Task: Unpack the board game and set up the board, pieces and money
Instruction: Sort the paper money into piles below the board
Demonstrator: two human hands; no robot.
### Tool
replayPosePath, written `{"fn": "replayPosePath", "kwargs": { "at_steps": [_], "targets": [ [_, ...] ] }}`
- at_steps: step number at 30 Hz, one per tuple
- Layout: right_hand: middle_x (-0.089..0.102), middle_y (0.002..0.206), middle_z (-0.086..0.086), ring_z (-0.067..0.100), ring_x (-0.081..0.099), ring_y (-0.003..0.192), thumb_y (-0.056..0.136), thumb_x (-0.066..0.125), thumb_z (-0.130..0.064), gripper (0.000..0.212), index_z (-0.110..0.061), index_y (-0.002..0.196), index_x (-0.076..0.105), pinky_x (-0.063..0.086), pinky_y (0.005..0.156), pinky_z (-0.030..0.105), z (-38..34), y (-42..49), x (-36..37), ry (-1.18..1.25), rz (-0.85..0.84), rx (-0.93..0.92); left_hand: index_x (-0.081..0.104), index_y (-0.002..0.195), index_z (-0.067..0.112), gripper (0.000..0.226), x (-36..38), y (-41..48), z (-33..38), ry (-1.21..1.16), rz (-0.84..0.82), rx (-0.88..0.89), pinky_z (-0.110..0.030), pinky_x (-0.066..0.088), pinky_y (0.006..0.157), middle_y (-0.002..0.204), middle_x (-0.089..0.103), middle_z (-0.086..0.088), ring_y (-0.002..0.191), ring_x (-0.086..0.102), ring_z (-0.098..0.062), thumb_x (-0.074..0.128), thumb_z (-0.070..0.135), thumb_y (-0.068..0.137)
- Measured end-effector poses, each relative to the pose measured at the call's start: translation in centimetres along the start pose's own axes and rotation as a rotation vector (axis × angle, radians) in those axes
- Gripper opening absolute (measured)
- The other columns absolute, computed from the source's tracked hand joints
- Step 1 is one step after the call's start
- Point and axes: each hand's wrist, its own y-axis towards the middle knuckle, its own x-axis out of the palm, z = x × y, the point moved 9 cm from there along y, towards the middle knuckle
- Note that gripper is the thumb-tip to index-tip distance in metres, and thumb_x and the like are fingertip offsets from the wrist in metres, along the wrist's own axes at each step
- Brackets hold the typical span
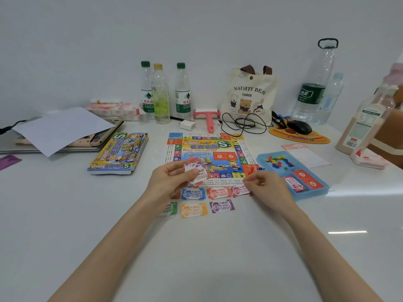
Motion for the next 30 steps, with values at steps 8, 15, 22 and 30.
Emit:
{"fn": "replayPosePath", "kwargs": {
  "at_steps": [8,15,22,30],
  "targets": [
    [0.063,0.080,-0.016,0.002,0.059,0.077,0.085,0.071,-0.028,0.007,-0.031,0.088,0.065,0.043,0.059,0.016,-0.5,-0.5,0.0,-0.157,0.029,-0.035,0.067,0.099,0.013,0.028,-0.1,0.0,0.0,0.007,0.013,-0.006,-0.018,0.053,0.053,0.087,0.076,-0.002,0.072,0.072,-0.013,0.076,0.004,0.074],
    [0.062,0.094,-0.012,0.005,0.058,0.088,0.084,0.071,-0.032,0.009,-0.033,0.090,0.065,0.046,0.065,0.021,-0.7,-0.7,-0.3,-0.233,0.065,-0.034,0.067,0.104,0.010,0.033,0.0,-0.1,0.0,0.035,0.007,-0.008,-0.019,0.055,0.056,0.091,0.076,-0.004,0.076,0.073,-0.015,0.077,0.005,0.073],
    [0.064,0.080,-0.017,-0.013,0.052,0.065,0.085,0.071,-0.020,0.005,-0.025,0.085,0.071,0.036,0.055,0.007,-4.6,-2.0,0.1,0.075,0.056,-0.154,0.067,0.110,0.010,0.041,-0.2,-0.1,-0.2,0.106,0.030,-0.001,-0.020,0.056,0.058,0.098,0.075,-0.006,0.081,0.073,-0.018,0.080,0.009,0.071],
    [0.071,0.075,-0.011,-0.004,0.053,0.054,0.080,0.077,-0.023,0.005,-0.020,0.082,0.075,0.040,0.055,0.010,-7.7,-3.3,3.2,0.385,-0.076,-0.202,0.068,0.101,0.014,0.029,0.7,-0.6,0.0,0.112,-0.012,0.024,-0.014,0.049,0.052,0.077,0.075,0.007,0.062,0.068,-0.005,0.078,0.006,0.075]
  ]
}}
